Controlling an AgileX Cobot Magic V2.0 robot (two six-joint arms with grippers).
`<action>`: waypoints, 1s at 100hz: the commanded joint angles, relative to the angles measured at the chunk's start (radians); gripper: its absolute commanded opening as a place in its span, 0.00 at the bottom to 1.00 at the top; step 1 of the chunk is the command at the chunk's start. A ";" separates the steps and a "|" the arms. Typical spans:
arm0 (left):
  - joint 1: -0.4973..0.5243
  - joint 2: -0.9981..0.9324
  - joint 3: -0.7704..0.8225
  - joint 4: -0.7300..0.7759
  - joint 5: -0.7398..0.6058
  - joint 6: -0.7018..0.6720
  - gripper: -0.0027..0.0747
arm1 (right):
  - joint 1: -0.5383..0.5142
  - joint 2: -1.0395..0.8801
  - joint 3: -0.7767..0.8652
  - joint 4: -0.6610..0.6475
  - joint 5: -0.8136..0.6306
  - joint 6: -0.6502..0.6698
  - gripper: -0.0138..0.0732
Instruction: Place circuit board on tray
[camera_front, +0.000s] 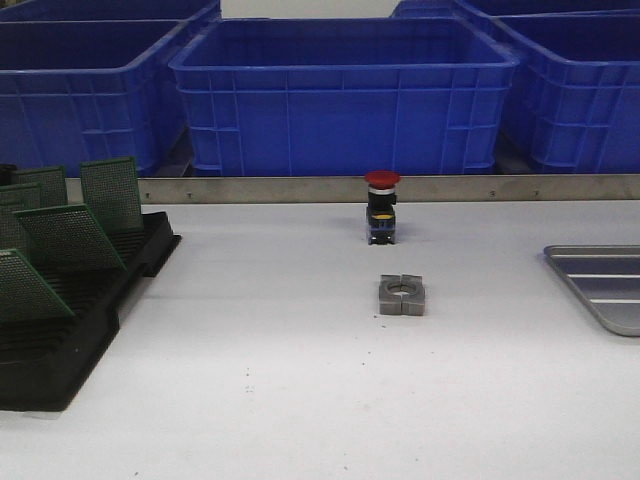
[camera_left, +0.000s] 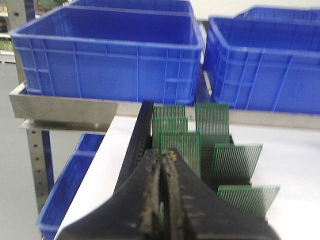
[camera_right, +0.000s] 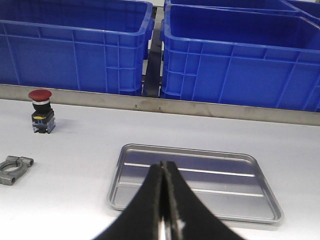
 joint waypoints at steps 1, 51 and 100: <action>0.000 -0.031 0.029 -0.043 -0.163 -0.009 0.01 | -0.001 -0.020 0.001 -0.013 -0.074 -0.003 0.09; 0.001 0.109 -0.308 0.062 0.125 -0.004 0.01 | -0.001 -0.020 0.001 -0.013 -0.074 -0.003 0.09; 0.001 0.593 -0.593 0.081 0.378 0.242 0.41 | -0.001 -0.020 0.001 -0.013 -0.074 -0.003 0.09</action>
